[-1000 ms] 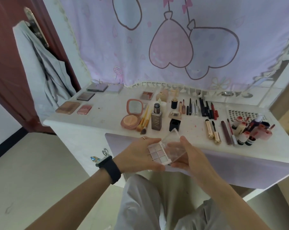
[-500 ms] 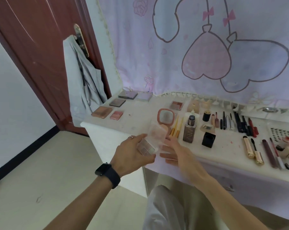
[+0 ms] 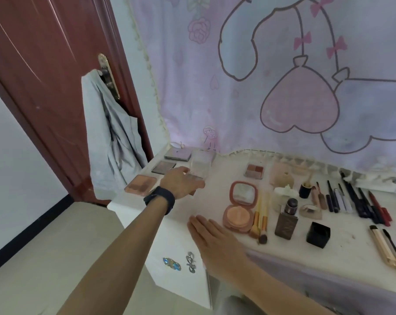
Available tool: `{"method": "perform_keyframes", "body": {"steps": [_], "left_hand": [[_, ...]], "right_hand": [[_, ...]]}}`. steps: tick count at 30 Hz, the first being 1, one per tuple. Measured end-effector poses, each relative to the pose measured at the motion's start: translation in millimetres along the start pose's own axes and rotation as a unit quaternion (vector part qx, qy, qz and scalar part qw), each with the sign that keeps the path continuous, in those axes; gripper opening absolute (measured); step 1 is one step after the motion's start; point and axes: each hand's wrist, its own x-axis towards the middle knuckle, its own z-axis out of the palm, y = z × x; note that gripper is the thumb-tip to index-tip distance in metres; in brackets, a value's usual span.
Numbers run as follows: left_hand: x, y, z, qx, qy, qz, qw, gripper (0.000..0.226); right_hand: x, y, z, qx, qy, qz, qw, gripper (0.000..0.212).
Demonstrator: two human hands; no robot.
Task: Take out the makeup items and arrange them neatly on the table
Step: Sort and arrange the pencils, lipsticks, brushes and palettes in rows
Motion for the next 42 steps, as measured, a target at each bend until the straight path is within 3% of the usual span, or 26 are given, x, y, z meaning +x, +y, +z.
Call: {"method": "perform_keyframes", "body": {"steps": [4, 7, 9, 12, 15, 25, 34, 42], "left_hand": [[38, 15, 20, 0.021, -0.03, 0.022, 0.999, 0.079], [59, 23, 39, 0.052, -0.042, 0.026, 0.997, 0.049], [71, 31, 52, 0.088, -0.036, 0.035, 0.995, 0.043], [80, 44, 67, 0.179, -0.033, 0.055, 0.982, 0.048], [88, 53, 76, 0.189, -0.031, 0.054, 0.98, 0.053], [84, 22, 75, 0.083, -0.054, 0.1, 0.99, 0.094], [99, 35, 96, 0.026, -0.016, 0.104, 0.994, 0.09], [117, 36, 105, 0.058, -0.007, 0.105, 0.993, 0.088]], "right_hand": [[-6, 7, 11, -0.053, 0.055, -0.018, 0.997, 0.058], [-5, 3, 20, -0.059, 0.084, -0.02, 0.995, 0.058], [-4, 2, 22, -0.065, 0.081, -0.021, 0.994, 0.058], [-4, 4, 22, -0.067, 0.094, -0.022, 0.993, 0.057], [-3, 4, 23, -0.067, 0.098, -0.017, 0.993, 0.056], [-3, -2, 27, -0.048, 0.119, 0.009, 0.992, 0.064], [-4, -2, 18, -0.036, 0.108, 0.003, 0.994, 0.058], [-5, 0, 20, -0.048, 0.104, 0.001, 0.993, 0.058]]}}
